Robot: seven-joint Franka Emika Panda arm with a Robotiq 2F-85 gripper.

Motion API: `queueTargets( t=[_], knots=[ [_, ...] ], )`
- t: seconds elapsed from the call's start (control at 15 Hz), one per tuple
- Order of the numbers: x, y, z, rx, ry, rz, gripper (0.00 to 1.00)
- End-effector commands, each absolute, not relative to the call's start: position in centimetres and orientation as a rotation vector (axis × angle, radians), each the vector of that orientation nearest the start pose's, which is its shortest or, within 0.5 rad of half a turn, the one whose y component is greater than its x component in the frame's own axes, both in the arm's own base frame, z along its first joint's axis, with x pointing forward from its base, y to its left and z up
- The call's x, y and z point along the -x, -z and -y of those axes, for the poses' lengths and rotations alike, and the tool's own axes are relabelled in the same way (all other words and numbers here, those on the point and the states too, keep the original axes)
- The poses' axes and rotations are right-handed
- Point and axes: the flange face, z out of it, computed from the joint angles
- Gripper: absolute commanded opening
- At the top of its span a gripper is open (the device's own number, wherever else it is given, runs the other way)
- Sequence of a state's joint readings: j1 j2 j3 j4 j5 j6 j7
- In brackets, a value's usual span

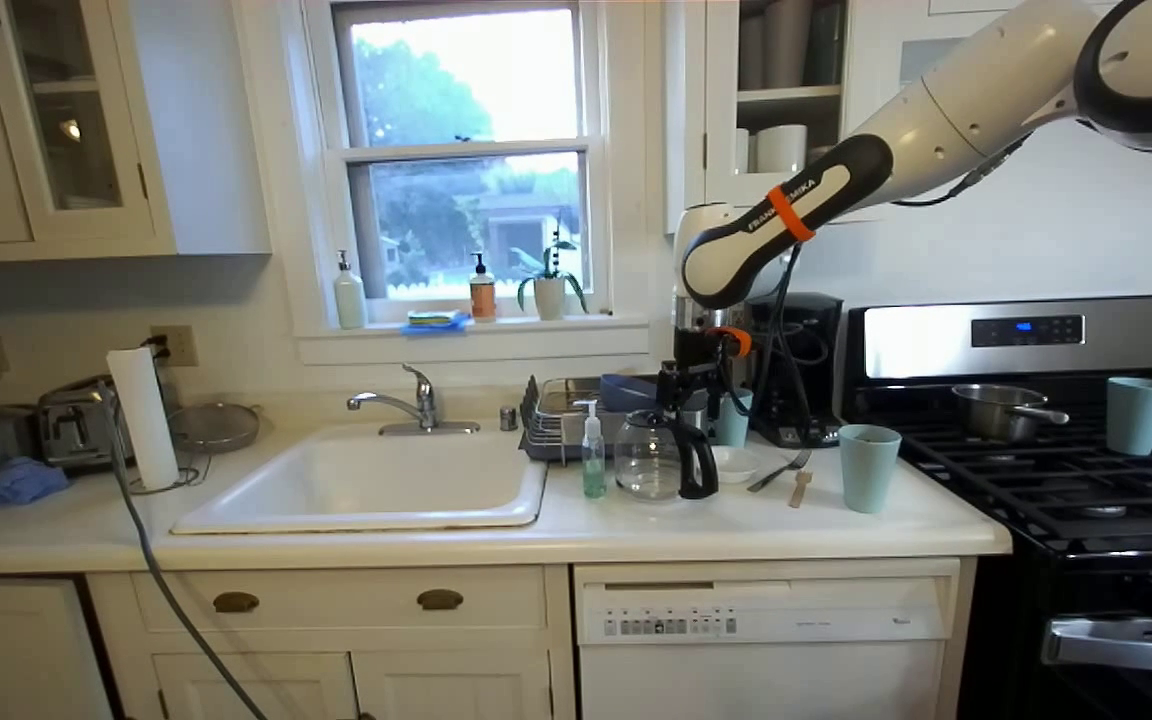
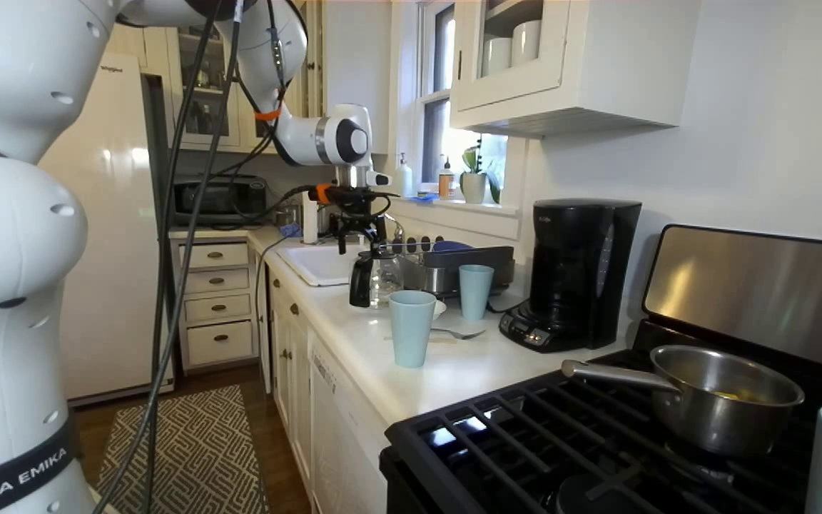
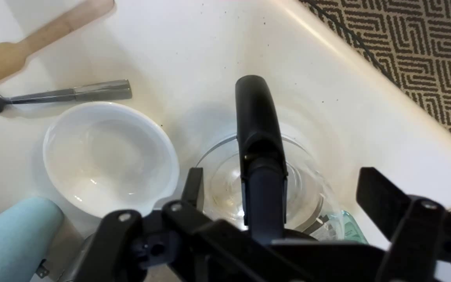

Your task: Put the coffee pot under the coffeemaker chamber.

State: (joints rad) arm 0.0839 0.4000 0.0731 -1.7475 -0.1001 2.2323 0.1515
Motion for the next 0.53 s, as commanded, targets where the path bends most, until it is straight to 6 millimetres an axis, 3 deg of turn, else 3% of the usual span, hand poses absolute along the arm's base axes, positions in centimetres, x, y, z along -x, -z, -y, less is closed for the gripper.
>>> queueTargets(
  t=[0.0, 0.13, 0.33, 0.4, 0.47],
  knots=[
    [-67.5, -34.9, -9.6, 3.196, 0.155, 0.106, 0.94],
    [-68.0, -34.5, -9.4, 3.197, 0.153, 0.104, 0.78],
    [-68.7, -33.8, -9.1, 3.202, 0.151, 0.096, 0.7],
    [-68.9, -33.5, -9.1, 3.204, 0.141, 0.097, 0.55],
    [-69.0, -33.3, -9.2, 3.203, 0.133, 0.098, 0.57]
  ],
)
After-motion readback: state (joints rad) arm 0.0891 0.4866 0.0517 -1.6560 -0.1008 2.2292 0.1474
